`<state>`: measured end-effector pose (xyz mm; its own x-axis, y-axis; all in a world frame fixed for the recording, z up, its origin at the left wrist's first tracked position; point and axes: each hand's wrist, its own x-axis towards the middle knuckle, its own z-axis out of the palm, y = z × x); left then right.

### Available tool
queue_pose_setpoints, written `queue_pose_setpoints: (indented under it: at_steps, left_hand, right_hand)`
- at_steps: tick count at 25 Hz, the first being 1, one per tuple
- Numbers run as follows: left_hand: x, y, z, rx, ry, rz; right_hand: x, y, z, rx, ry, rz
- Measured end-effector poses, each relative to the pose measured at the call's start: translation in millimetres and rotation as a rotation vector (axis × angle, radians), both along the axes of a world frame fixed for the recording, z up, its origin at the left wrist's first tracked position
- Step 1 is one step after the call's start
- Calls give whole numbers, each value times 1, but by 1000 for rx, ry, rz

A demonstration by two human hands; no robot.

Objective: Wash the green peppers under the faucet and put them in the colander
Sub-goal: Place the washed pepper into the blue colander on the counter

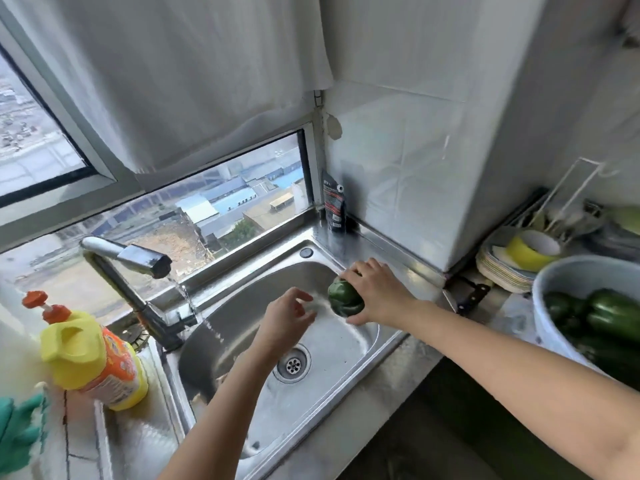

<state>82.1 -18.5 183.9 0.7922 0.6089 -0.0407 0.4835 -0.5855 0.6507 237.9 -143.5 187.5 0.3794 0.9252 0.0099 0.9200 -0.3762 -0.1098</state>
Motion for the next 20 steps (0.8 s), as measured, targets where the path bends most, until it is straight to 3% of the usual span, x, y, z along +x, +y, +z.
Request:
queue_pose_setpoints:
  at_steps: [5,11,15,20]
  left_hand:
    - [40,-35,14,-7,-74,-87]
    - [107,-95,26,-137,-118,-271]
    - [170,-154,23,-218,-137,-415]
    - [239,-229,2,-311,3,-522]
  right_hand:
    - [12,-61,16,350,698,-556]
    - [58,-131,33,722,1160,-838]
    - [92,-205,52,825,1230,-946]
    - [149,-301,46,942,1111,-1130]
